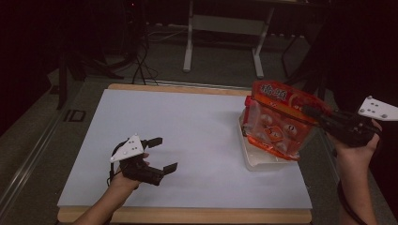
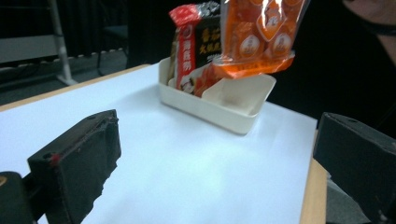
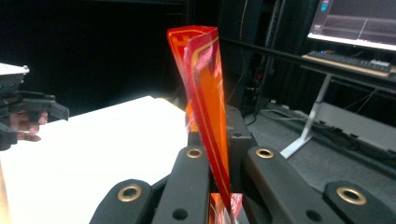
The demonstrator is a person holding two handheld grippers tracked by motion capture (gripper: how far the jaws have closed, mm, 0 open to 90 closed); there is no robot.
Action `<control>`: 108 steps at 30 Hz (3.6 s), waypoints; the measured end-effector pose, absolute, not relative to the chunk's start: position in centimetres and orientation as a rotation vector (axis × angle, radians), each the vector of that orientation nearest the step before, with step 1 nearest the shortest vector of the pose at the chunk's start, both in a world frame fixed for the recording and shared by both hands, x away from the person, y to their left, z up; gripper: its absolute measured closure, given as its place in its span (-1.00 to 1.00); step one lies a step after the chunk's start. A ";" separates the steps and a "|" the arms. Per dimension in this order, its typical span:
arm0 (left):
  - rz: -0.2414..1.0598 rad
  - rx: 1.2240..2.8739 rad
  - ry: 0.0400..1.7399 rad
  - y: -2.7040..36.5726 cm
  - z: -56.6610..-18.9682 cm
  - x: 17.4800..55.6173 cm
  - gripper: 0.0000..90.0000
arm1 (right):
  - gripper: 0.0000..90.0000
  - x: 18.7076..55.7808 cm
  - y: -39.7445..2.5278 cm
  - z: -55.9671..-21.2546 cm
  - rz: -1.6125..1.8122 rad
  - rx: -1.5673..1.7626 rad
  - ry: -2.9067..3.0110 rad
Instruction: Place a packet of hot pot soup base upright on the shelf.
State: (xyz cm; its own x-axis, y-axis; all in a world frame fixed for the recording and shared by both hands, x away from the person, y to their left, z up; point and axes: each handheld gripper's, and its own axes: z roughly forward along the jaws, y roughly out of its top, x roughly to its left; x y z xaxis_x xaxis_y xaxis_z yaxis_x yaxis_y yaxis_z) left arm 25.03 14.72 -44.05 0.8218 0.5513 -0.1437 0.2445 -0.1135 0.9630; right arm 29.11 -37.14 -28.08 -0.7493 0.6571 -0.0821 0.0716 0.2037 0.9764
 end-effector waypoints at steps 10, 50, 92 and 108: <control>0.292 1.688 0.654 15.0 -45.3 24.5 -0.97 | 1.00 31.4 -37.0 -30.3 1.547 0.725 2.031; 0.283 1.691 0.739 15.2 -48.2 25.0 -0.97 | 0.94 31.6 -40.2 -39.6 1.514 1.015 2.040; 0.312 1.709 0.717 15.4 -49.1 24.7 -0.97 | -0.69 30.0 -27.4 -38.4 1.722 0.810 2.165; 0.306 1.712 0.718 15.4 -49.2 24.7 -0.97 | -0.70 29.3 -25.6 -43.9 1.644 0.824 2.312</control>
